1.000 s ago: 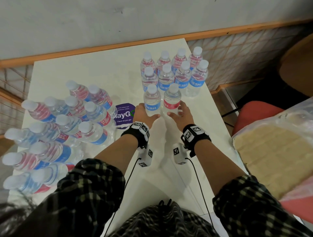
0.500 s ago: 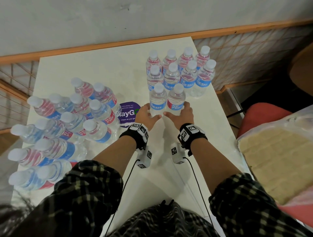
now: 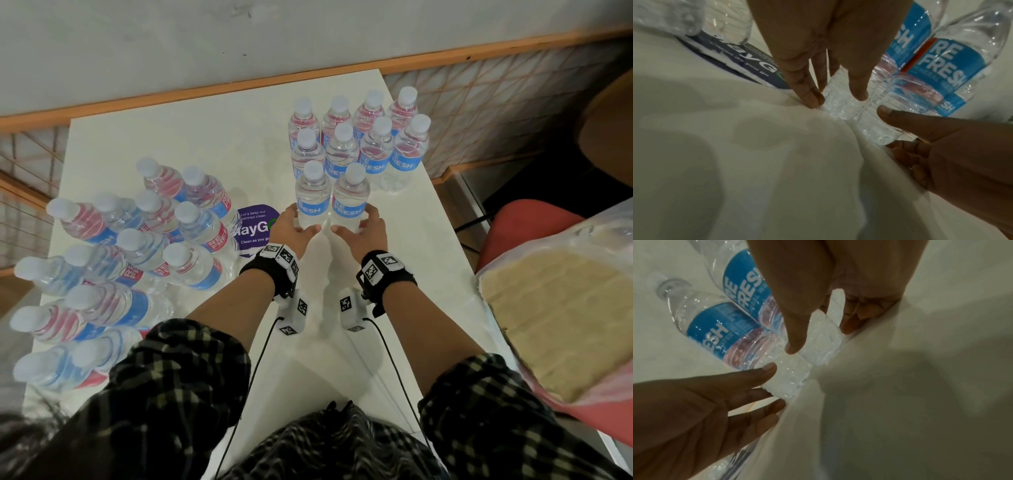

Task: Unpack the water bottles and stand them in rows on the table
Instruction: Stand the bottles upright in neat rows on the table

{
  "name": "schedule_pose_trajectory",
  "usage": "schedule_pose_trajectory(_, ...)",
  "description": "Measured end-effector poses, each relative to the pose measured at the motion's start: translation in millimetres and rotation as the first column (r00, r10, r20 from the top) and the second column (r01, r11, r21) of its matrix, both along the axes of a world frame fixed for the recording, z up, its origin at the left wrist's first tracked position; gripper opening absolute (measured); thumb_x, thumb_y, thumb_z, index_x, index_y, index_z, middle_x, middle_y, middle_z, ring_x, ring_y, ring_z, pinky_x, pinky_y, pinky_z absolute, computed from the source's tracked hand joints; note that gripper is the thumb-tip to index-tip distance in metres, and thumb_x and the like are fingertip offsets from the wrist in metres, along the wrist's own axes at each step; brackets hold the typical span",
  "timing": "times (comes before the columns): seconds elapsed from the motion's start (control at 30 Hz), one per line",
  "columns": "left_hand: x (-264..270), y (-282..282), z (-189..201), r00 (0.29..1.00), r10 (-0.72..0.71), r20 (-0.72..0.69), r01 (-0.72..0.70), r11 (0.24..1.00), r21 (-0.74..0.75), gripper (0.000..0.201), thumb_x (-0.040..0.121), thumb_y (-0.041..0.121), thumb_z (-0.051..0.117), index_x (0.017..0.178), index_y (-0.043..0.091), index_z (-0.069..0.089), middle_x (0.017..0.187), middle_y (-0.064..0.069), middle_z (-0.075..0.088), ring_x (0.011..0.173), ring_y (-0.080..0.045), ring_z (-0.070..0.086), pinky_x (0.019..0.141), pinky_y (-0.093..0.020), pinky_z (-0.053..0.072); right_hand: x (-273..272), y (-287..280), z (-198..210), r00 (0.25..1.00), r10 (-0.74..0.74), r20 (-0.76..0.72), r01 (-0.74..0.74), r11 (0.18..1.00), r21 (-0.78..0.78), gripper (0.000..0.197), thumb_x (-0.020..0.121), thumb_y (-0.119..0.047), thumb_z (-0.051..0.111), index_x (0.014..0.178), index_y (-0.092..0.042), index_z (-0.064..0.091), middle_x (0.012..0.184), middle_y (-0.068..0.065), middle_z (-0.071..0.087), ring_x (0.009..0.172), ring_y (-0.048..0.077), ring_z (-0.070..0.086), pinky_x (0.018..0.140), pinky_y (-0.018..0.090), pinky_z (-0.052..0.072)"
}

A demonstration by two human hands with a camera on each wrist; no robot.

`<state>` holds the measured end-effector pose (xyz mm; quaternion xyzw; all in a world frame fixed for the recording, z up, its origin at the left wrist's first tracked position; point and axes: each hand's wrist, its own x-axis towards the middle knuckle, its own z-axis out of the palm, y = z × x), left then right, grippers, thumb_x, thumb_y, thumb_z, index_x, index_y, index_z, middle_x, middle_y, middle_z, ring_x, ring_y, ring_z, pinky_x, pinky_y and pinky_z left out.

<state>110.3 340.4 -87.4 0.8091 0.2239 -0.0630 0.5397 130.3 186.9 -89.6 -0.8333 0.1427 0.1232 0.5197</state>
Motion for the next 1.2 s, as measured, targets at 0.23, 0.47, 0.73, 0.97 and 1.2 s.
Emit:
schedule_pose_trajectory(0.23,2.5,1.2,3.8,0.999,-0.022,-0.027,0.024,0.996,0.084,0.056,0.086,0.024,0.067,0.136,0.013,0.043,0.134,-0.004,0.054,0.102,-0.021,0.060,0.083,-0.025,0.043,-2.1,3.7,0.0,0.999,-0.028,-0.019,0.029,0.999,0.033,0.074,0.076,-0.025,0.073,0.140,-0.027,0.035,0.124,0.009,0.046,0.103,0.020,0.053,0.094,0.033,0.044)
schedule_pose_trajectory(0.47,3.6,2.6,3.5,1.000,-0.013,-0.009,0.014,0.997,0.072,0.055,0.085,0.023,0.068,0.134,0.013,0.046,0.133,-0.005,0.056,0.103,-0.023,0.063,0.084,-0.026,0.045,-4.2,3.2,-0.3,0.999,-0.049,-0.011,0.049,0.998,0.033,0.068,0.080,-0.028,0.071,0.140,-0.028,0.038,0.123,0.009,0.048,0.095,0.013,0.049,0.088,0.023,0.038)
schedule_pose_trajectory(0.73,0.9,0.0,4.9,1.000,0.020,-0.008,-0.019,0.997,0.077,0.057,0.085,0.025,0.068,0.136,0.013,0.044,0.135,-0.005,0.055,0.105,-0.023,0.063,0.089,-0.030,0.047,2.3,6.0,0.1,0.999,-0.045,-0.023,0.045,0.999,-0.009,0.068,0.080,-0.033,0.071,0.139,-0.031,0.037,0.120,0.009,0.051,0.106,0.020,0.055,0.089,0.028,0.041)
schedule_pose_trajectory(0.97,3.4,0.6,9.6,1.000,0.011,-0.013,-0.010,0.995,0.102,0.057,0.083,0.026,0.071,0.133,0.012,0.047,0.132,-0.005,0.056,0.101,-0.022,0.063,0.084,-0.026,0.045,11.4,12.4,-2.9,0.995,-0.082,-0.052,0.080,0.996,-0.050,0.069,0.077,-0.039,0.072,0.136,-0.036,0.038,0.113,0.007,0.056,0.107,0.024,0.057,0.096,0.043,0.046)
schedule_pose_trajectory(1.2,6.0,-1.7,15.4,0.999,-0.019,-0.027,0.022,0.993,0.115,0.051,0.083,0.024,0.070,0.129,0.012,0.051,0.128,-0.005,0.061,0.102,-0.021,0.064,0.080,-0.023,0.043,14.8,14.3,-2.6,0.991,-0.118,-0.061,0.116,0.992,-0.040,0.071,0.077,-0.036,0.073,0.139,-0.035,0.037,0.118,0.008,0.055,0.111,0.026,0.055,0.097,0.044,0.046)
